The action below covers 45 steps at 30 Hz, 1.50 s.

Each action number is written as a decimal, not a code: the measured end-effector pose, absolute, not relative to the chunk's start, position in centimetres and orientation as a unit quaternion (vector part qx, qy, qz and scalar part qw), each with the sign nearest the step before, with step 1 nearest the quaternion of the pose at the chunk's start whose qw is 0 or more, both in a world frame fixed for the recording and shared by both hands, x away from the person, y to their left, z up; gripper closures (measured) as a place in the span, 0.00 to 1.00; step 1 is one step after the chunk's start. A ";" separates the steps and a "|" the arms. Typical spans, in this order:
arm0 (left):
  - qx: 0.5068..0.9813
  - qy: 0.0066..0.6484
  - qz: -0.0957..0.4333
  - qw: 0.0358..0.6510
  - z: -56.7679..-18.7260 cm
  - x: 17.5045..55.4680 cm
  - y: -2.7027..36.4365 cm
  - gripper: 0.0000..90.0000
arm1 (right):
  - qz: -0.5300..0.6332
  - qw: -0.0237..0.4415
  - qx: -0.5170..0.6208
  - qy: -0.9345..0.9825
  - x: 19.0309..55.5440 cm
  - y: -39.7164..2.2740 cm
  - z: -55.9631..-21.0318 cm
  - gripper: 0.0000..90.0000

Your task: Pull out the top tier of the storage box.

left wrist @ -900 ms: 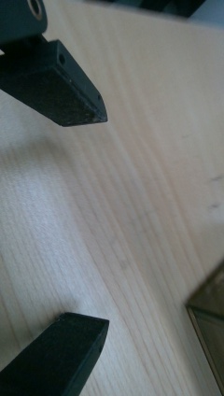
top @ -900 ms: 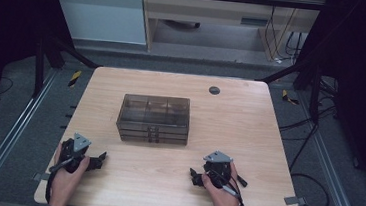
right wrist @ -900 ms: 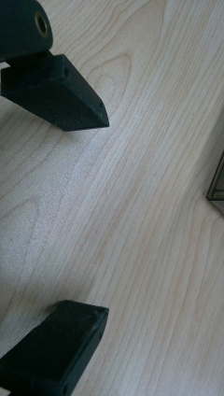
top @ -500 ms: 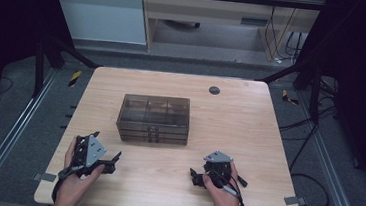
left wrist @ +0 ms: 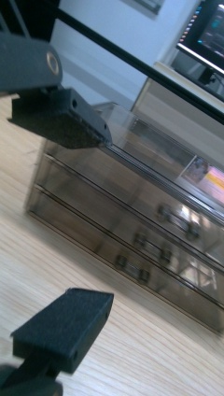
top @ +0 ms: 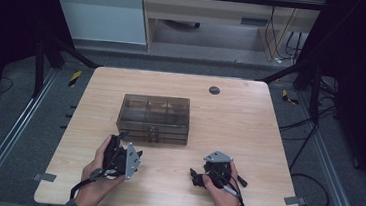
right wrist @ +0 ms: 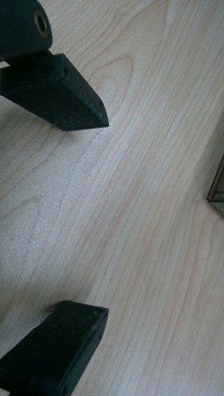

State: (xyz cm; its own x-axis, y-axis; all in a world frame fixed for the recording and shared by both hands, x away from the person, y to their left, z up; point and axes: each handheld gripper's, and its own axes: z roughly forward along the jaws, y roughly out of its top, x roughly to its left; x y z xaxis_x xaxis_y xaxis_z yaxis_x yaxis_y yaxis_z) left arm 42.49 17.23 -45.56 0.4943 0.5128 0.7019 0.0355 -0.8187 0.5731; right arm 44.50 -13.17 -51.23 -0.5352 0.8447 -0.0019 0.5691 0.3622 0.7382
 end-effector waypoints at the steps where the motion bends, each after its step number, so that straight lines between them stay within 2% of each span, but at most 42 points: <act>1: 0.825 0.162 0.478 0.252 -45.6 42.6 16.9 0.24 | 0.353 0.195 0.441 0.802 44.5 -13.2 -51.2 0.10; 6: 0.823 0.159 0.482 0.255 -45.7 43.1 15.7 0.31 | 0.353 0.195 0.442 0.802 44.5 -13.2 -51.2 0.10; 9: 0.819 0.153 0.490 0.257 -45.8 43.2 15.1 0.33 | 0.359 0.197 0.445 0.797 44.4 -13.2 -51.2 0.13; 18: 0.813 0.137 0.503 0.259 -46.0 43.4 14.3 0.38 | 0.397 0.213 0.437 0.778 43.8 -13.9 -51.0 0.14; 27: 0.807 0.125 0.521 0.251 -46.3 43.6 13.9 0.47 | 0.408 0.226 0.429 0.774 43.4 -13.9 -50.9 0.14; 45: 0.790 0.112 0.545 0.257 -47.0 43.8 13.2 0.58 | 0.408 0.231 0.424 0.775 43.2 -13.8 -50.8 0.14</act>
